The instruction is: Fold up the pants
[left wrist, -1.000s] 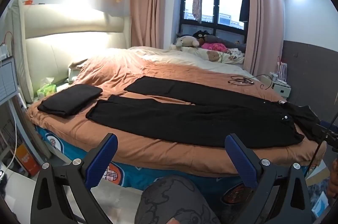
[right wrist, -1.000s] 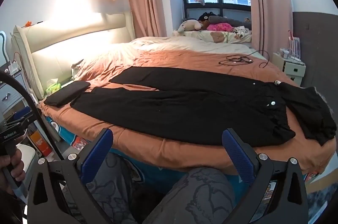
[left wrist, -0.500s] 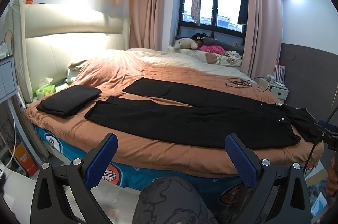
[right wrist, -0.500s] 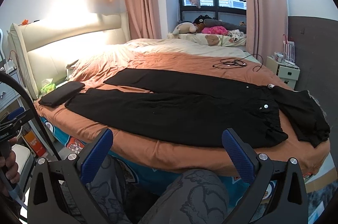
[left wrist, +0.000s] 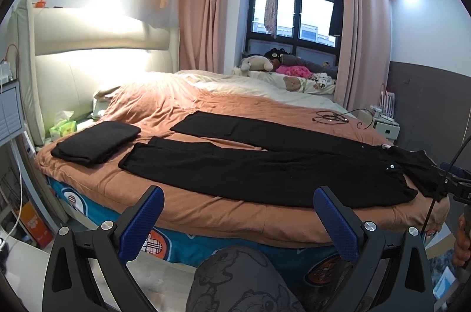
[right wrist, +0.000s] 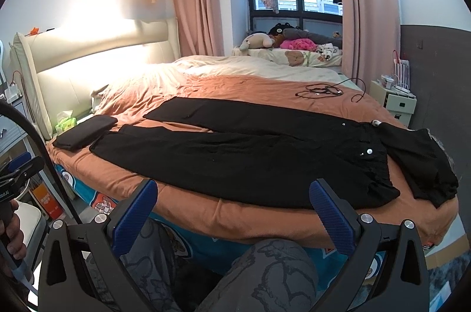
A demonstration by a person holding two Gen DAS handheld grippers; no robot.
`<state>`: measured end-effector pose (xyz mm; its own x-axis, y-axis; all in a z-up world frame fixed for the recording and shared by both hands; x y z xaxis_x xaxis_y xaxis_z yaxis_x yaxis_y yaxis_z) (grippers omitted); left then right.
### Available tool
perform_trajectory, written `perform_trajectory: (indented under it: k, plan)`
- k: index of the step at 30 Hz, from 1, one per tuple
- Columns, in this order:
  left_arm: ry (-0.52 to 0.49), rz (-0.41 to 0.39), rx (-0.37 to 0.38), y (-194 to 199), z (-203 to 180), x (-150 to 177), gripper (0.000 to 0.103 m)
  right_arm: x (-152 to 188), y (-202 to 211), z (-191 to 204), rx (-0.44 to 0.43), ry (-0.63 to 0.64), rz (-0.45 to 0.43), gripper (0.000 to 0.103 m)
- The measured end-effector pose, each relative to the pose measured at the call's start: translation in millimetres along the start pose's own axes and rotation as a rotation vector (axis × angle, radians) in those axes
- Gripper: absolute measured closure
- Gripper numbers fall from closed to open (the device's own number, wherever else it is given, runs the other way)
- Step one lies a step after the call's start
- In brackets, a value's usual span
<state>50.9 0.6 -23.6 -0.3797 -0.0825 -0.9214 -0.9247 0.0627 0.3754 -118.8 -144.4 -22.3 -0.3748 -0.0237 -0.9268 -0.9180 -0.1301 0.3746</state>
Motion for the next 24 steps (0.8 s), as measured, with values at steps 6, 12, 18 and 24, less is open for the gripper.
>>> perform_trajectory:
  k: [6,12,18,24]
  plan:
    - [-0.008,0.003,0.005,3.5,0.9,-2.1,0.001,-3.0,-2.7,1.8,-0.007,0.000,-0.007,0.000]
    - [-0.011,-0.010,-0.004,4.0,8.8,-7.2,0.001,-10.2,-8.4,13.1,-0.037,0.012,-0.015,0.000]
    - [0.014,-0.011,-0.012,-5.3,30.6,-19.2,0.001,-18.2,-22.8,18.4,-0.038,0.022,-0.009,0.000]
    - [0.032,0.000,-0.032,-21.0,51.6,-24.2,0.000,-30.6,-42.6,22.9,-0.039,0.027,-0.008,0.000]
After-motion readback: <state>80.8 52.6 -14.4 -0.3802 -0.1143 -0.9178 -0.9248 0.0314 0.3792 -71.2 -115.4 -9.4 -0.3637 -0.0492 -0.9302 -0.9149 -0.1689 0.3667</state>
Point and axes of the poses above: each gripper's, at about its wrist camera, not at the fingertips, and y roughly against the way its jaws point, z to its left, x to its underside, the point moved 9 cm from there along -y, roughly the way its jaws point
